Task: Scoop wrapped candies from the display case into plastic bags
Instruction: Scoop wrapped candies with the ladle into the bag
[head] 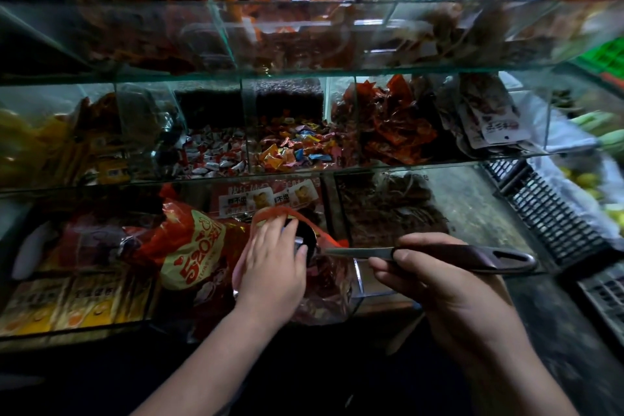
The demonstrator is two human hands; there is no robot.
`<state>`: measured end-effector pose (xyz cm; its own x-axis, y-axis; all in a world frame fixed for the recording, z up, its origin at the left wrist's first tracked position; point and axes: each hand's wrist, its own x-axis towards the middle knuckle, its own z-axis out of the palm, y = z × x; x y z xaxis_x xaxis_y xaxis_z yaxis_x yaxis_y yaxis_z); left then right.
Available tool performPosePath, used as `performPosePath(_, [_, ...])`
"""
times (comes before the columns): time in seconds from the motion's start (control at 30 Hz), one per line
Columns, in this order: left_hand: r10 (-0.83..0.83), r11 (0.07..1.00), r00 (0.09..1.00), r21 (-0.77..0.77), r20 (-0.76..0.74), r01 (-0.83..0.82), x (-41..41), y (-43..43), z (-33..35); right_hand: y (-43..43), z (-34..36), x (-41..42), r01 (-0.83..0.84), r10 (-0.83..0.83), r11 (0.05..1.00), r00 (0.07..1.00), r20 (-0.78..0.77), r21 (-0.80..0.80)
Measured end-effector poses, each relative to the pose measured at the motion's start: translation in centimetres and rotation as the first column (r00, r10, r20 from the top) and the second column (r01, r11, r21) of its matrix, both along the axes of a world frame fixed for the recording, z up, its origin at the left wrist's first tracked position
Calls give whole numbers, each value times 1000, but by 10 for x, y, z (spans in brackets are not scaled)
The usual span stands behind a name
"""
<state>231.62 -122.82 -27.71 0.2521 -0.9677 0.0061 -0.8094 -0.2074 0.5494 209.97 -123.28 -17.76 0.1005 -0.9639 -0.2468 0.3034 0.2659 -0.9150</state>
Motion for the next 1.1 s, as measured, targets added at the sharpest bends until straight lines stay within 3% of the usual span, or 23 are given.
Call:
performPosePath(0.33, [-121,907,993,-408,-5,109,12,-20,45,-17,25,0,78,-101,990,974,204,117])
performPosePath(0.43, [-103,862,987,-506,-124,27,19,-29,64,-29,29,3,122,-160,980,952,262,156])
performPosePath(0.5, [-62,827,971,-556,-230,-79,25,-31,70,-38,33,7,143,-174,982,938,299,124])
performPosePath(0.63, [-16,819,961,-555,-277,-147,32,-28,69,-64,34,32,195,-176,980,935,307,-35])
performPosePath(0.7, [-8,843,955,-516,-296,-153,34,-27,63,-76,28,46,201,-171,958,973,153,-203])
performPosePath(0.77, [4,856,952,-490,-306,-162,35,-27,59,-87,17,51,68,-219,850,948,-232,-522])
performPosePath(0.83, [10,863,950,-478,-313,-167,35,-27,55,-91,8,56,-247,-306,655,778,-549,-714])
performPosePath(0.9, [8,871,947,-463,-320,-164,35,-28,54,-90,2,57,-510,-296,538,632,-717,-671])
performPosePath(1.0, [10,886,947,-436,-321,-157,35,-30,53,-80,-3,50,-626,-279,506,532,-800,-593])
performPosePath(1.1, [4,896,951,-421,-310,-142,34,-33,54,-60,-3,45,-512,-331,471,652,-682,-718])
